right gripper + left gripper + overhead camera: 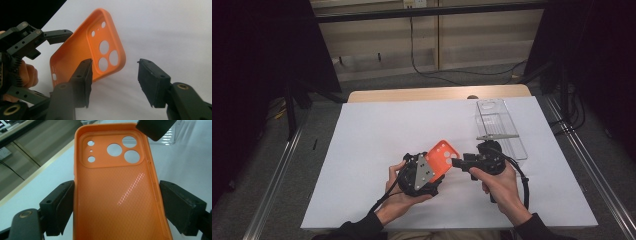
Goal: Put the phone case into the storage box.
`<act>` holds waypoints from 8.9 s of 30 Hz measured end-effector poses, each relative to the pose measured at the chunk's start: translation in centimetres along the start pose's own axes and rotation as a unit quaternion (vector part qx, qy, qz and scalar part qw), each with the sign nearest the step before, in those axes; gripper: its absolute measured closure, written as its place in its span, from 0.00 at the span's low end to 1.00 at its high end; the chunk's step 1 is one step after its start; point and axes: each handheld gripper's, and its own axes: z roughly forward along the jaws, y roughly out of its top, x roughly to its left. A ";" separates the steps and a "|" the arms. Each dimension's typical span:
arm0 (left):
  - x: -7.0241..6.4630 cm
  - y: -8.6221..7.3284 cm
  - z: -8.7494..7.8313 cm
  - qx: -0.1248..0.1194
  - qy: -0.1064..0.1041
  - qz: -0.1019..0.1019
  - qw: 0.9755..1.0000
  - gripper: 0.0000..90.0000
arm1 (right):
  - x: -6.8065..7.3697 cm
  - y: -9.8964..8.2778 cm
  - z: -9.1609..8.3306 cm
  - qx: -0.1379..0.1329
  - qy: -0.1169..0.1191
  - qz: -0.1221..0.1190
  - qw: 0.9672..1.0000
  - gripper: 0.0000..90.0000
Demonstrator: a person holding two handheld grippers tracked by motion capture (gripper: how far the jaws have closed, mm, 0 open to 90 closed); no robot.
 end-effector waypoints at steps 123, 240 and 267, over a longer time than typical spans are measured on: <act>6.5 -5.5 -4.7 -0.110 0.016 -0.198 0.974 0.04 | -2.0 2.1 -4.4 -0.131 -0.039 -0.067 0.988 0.89; 7.7 -11.1 -10.5 -0.103 0.089 -0.238 0.962 0.04 | -12.2 11.9 -8.7 -0.177 -0.202 -0.088 0.959 0.89; 7.6 -11.1 -10.4 -0.097 0.089 -0.234 0.963 0.04 | -14.7 13.0 -6.2 -0.124 -0.227 -0.122 0.958 0.89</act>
